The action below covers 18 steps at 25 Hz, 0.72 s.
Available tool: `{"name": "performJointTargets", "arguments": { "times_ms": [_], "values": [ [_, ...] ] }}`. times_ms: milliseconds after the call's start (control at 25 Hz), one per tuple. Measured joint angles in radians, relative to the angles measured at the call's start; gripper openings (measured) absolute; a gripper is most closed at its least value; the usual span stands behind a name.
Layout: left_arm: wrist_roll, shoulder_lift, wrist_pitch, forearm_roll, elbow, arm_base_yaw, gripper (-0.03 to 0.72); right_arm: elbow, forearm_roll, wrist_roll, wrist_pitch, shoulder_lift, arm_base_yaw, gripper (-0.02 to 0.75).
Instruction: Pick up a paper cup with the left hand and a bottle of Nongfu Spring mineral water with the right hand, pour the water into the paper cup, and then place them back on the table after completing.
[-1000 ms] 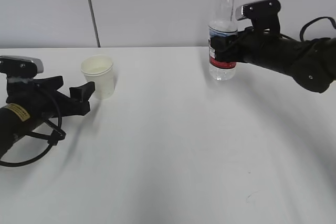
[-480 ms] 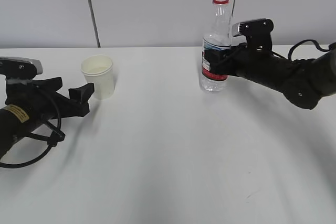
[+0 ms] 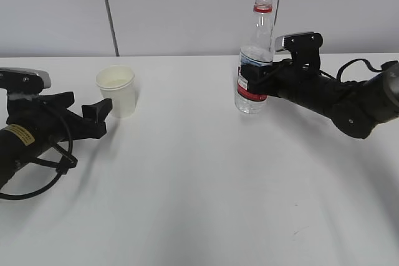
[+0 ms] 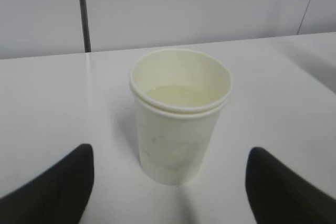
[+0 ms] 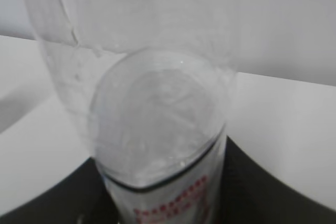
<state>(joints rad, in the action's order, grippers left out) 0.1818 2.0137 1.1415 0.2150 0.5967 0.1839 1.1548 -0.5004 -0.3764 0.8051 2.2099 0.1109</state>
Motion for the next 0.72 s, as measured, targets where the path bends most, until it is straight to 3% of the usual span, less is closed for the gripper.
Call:
{"name": "performJointTargets", "arguments": {
  "times_ms": [440,560,720],
  "values": [
    [0.0,0.0,0.0,-0.001,-0.001,0.0,0.542,0.0,0.0,0.002,0.0,0.0,0.0,0.337],
    [0.0,0.0,0.0,-0.001,-0.001,0.0,0.542,0.0,-0.004,0.002,0.0,0.0,0.0,0.396],
    [0.0,0.0,0.001,-0.001,-0.003,0.0,0.542,0.0,-0.009,0.004,0.001,0.0,0.0,0.536]
  ]
}}
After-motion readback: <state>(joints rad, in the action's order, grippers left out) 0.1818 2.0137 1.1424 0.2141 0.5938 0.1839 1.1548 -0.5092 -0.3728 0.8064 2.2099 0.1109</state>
